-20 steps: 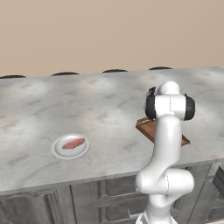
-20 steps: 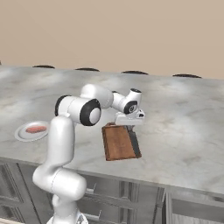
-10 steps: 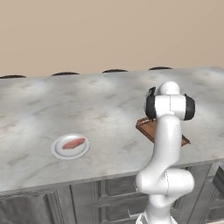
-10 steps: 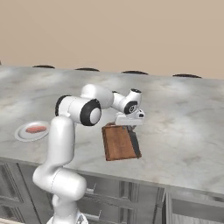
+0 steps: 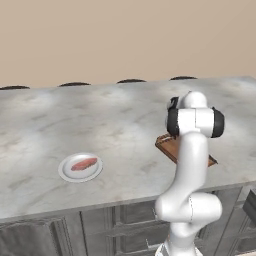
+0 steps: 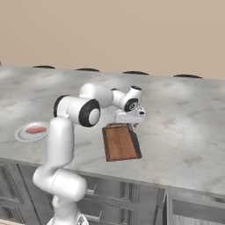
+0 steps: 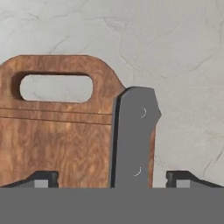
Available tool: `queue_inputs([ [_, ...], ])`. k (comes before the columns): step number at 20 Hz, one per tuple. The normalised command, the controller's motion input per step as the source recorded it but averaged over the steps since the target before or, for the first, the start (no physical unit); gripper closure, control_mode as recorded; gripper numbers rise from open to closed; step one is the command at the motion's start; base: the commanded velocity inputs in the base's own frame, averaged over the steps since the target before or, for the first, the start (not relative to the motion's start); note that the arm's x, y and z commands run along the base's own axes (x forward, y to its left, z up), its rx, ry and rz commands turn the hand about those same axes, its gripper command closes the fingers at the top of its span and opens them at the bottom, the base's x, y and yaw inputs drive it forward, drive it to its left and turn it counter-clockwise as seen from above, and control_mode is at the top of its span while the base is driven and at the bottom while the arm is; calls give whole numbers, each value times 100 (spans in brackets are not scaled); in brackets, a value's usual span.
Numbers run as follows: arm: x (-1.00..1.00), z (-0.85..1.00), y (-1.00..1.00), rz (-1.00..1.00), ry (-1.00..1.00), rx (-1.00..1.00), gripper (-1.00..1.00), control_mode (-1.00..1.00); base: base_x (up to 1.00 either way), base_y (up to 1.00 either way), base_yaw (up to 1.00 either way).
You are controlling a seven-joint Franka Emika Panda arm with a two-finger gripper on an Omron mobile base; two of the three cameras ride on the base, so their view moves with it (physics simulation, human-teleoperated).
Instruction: Pick up the knife from the drawer and place it on the cutting board. Then place the meat from the plate to the cutting board.
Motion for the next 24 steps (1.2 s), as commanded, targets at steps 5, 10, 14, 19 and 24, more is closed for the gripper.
queue_inputs([
  [5,-10,58,34,0,-7,0,-100,-100,0,0,0],
  [10,-39,54,61,0,-4,-1,-100,-100,0,0,0],
  [14,-52,45,73,4,-5,-1,-100,-100,0,0,0],
  [19,-53,42,82,12,-8,-2,-100,-100,0,0,0],
  [24,-58,29,85,22,-12,-3,-100,-100,0,0,0],
])
